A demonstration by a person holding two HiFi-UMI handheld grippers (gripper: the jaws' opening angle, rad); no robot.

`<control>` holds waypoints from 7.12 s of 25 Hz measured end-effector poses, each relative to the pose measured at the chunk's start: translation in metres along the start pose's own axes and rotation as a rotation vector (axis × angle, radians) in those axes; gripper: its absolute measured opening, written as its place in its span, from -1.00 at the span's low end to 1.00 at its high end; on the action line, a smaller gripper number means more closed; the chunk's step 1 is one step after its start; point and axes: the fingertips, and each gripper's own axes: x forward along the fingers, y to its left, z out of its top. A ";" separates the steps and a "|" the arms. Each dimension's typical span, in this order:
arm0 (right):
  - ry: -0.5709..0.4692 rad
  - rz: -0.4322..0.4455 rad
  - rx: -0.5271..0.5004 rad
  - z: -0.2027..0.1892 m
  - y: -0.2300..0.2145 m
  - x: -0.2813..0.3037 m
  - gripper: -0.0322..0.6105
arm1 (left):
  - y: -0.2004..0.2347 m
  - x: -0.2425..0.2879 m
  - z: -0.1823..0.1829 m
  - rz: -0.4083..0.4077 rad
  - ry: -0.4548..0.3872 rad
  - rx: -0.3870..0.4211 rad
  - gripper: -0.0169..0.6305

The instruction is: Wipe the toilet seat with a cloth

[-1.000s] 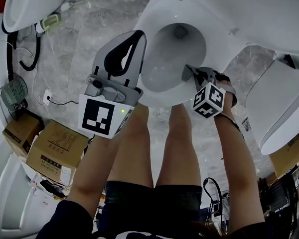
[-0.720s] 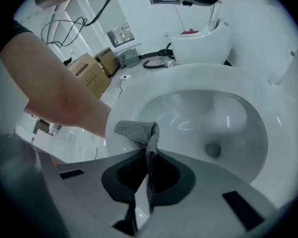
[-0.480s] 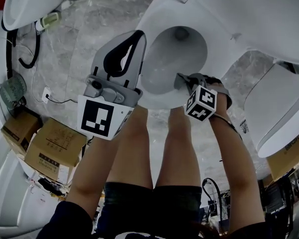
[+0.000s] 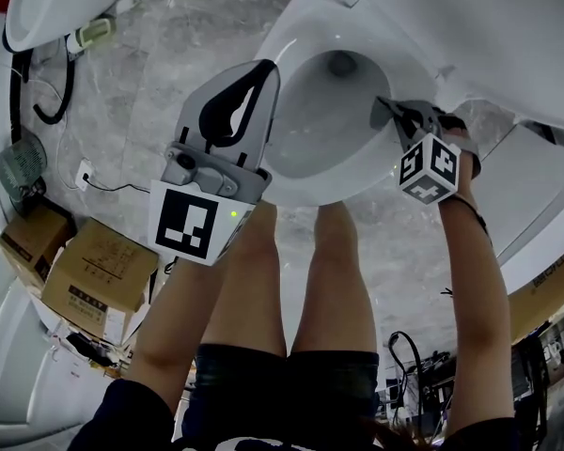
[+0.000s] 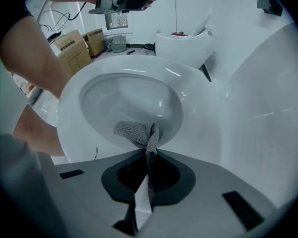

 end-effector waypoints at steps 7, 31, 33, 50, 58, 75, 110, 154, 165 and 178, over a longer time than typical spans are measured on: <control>0.033 0.189 -0.114 -0.004 0.080 -0.009 -0.79 | 0.001 0.001 0.004 -0.003 -0.007 0.006 -0.89; -0.094 0.144 0.023 -0.031 0.067 -0.034 -0.79 | -0.002 -0.002 0.007 0.000 -0.008 0.001 -0.89; -0.099 0.070 0.008 -0.034 0.040 -0.031 -0.79 | -0.004 0.000 0.007 -0.005 -0.005 0.005 -0.89; -0.175 -0.190 0.258 -0.058 -0.029 -0.049 -0.79 | -0.023 0.009 0.001 -0.040 0.012 0.008 -0.89; -0.222 0.027 0.219 -0.024 0.072 -0.033 -0.79 | -0.028 0.020 0.004 -0.062 0.008 0.018 -0.89; -0.305 -0.114 0.489 -0.018 0.083 -0.034 -0.79 | -0.031 0.012 0.001 -0.075 0.016 0.028 -0.89; -0.240 -0.179 0.633 0.010 0.121 -0.025 -0.79 | -0.022 -0.024 -0.004 -0.065 -0.007 0.018 -0.89; -0.254 0.105 0.430 0.085 0.213 -0.015 -0.79 | 0.011 -0.054 -0.005 -0.029 -0.003 0.044 -0.89; -0.129 -0.339 0.669 -0.043 0.051 -0.048 -0.79 | -0.002 -0.041 0.007 -0.038 -0.036 0.029 -0.89; -0.803 -0.599 0.848 0.077 -0.031 -0.223 -0.79 | -0.017 -0.041 0.030 -0.046 -0.063 0.042 -0.89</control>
